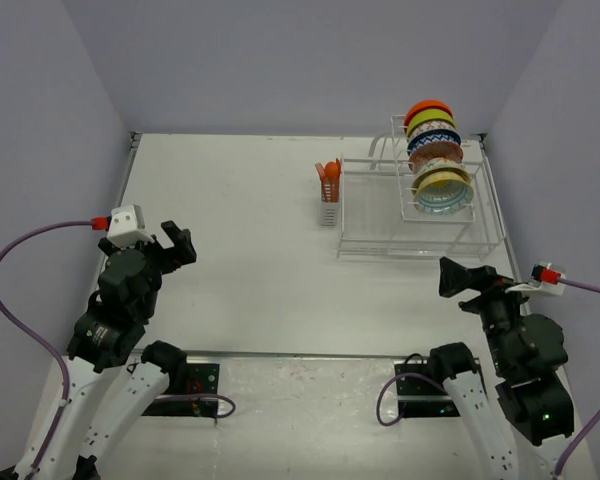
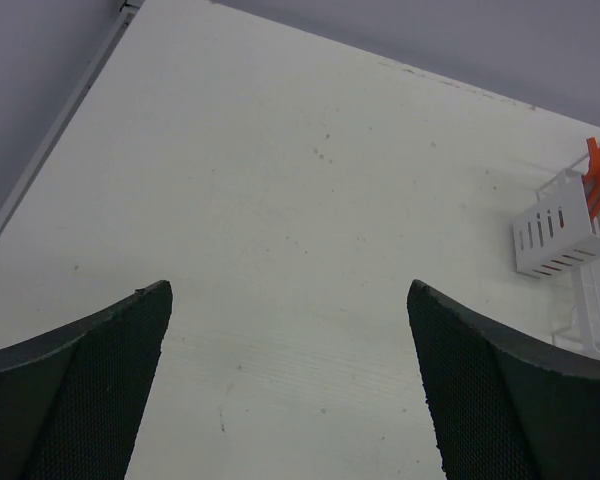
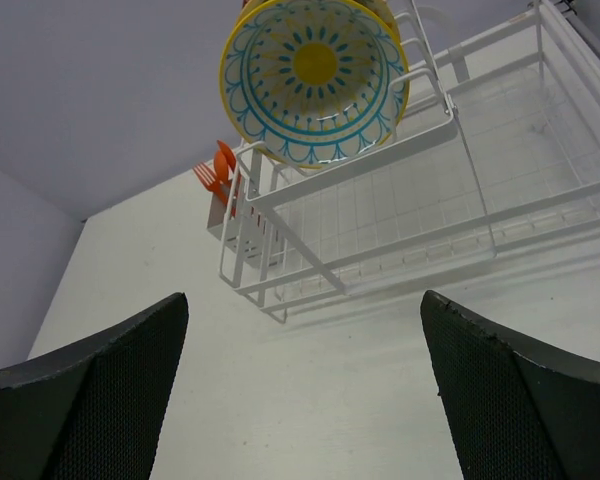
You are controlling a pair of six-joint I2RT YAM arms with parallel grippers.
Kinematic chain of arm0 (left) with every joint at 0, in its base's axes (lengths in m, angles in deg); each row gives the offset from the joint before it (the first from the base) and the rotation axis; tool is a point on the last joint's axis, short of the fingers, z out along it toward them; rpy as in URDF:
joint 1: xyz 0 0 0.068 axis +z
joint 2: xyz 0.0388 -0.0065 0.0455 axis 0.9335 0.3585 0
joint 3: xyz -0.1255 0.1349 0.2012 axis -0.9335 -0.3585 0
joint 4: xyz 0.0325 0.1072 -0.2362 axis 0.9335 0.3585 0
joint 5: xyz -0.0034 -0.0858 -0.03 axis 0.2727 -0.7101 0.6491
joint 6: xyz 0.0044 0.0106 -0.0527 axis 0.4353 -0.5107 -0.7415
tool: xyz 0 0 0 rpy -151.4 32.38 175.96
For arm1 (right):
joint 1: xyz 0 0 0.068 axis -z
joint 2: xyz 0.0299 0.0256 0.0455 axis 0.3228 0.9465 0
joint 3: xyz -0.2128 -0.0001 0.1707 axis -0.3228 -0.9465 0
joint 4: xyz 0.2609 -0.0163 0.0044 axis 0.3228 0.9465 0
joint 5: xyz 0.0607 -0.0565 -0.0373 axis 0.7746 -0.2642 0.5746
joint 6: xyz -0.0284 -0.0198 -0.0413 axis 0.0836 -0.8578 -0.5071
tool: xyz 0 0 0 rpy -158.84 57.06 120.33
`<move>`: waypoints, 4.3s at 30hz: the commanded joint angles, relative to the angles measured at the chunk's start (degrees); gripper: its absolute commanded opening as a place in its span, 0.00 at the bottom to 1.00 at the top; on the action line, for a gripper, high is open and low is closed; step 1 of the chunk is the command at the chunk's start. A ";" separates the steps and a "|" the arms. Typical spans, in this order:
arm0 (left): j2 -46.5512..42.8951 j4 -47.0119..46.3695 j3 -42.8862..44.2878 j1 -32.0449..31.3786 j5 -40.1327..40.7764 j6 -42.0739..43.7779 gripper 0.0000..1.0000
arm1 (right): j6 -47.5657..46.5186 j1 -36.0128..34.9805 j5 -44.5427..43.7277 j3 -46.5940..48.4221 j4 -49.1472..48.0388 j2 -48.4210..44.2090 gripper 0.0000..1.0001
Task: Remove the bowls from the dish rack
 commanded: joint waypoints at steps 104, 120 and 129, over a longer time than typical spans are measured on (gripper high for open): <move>-1.03 -3.33 -1.64 0.60 -3.51 0.66 1.00 | 63.91 20.24 9.55 -0.28 -32.32 31.49 0.00; -0.24 -3.50 -1.64 0.60 -3.60 0.66 1.00 | 65.67 20.16 10.17 3.06 -32.41 29.56 0.00; -0.07 -3.41 -1.64 0.60 -3.51 0.66 1.00 | 65.67 20.24 11.74 4.46 -32.41 29.12 0.00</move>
